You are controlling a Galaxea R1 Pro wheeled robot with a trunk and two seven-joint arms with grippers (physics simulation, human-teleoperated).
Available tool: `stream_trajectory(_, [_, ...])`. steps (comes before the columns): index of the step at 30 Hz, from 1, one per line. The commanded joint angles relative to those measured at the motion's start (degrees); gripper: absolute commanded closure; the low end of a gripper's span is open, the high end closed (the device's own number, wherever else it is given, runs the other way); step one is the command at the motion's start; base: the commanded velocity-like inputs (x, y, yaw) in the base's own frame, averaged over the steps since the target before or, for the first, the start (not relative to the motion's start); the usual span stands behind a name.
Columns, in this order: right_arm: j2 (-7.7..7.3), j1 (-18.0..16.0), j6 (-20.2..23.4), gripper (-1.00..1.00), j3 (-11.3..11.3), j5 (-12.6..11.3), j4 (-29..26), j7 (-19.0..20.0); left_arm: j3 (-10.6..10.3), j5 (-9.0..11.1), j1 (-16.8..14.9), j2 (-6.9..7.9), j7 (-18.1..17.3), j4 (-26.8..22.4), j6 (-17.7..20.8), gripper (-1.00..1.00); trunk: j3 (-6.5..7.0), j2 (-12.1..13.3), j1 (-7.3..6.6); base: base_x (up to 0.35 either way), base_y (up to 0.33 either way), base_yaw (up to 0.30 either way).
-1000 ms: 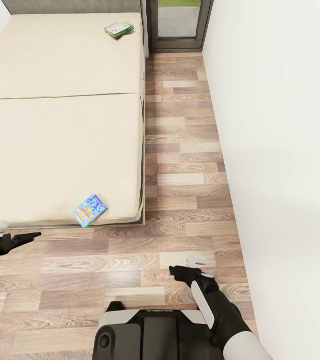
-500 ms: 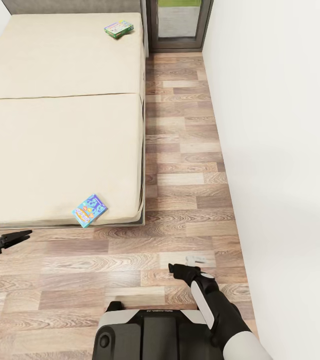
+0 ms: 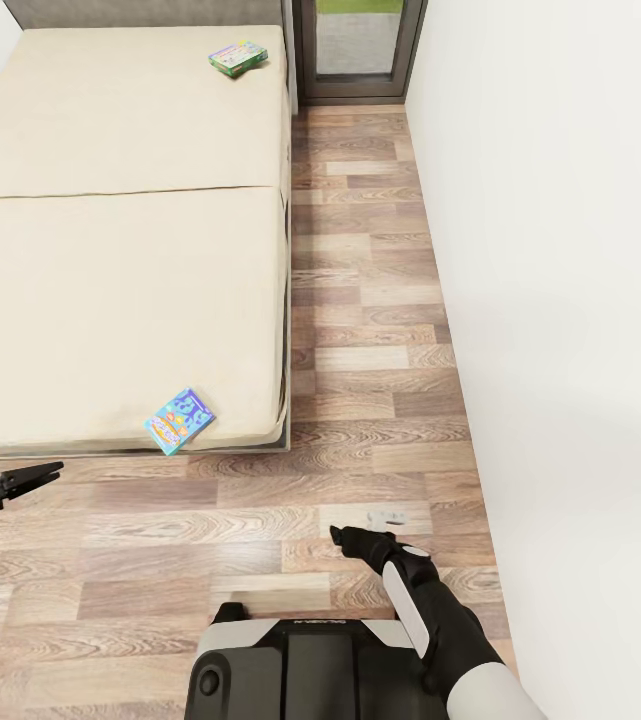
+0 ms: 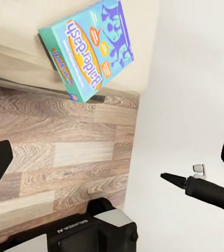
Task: Put all the toys in the child's room - the three board games (two on the bed and one on the table), the two jigsaw puzzles on the table, and the tennis ball on the table - inside the toy box on the table in the child's room.
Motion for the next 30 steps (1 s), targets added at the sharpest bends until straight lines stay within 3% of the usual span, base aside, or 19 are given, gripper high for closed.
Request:
stream_trajectory(1, [0.00,0.0,0.3,-1.00,0.0,-0.3,-0.1,0.1,0.1,-0.1,0.0,0.00,-0.3,0.0,0.6,-1.00,-0.03,0.0,0.01,0.000,0.000,0.000])
stream_trajectory(30, [0.00,0.0,0.3,-1.00,0.0,-0.4,0.0,1.3,0.1,-0.1,0.0,0.04,-0.2,0.0,0.6,-1.00,2.08,0.0,0.01,0.000,0.000,0.000])
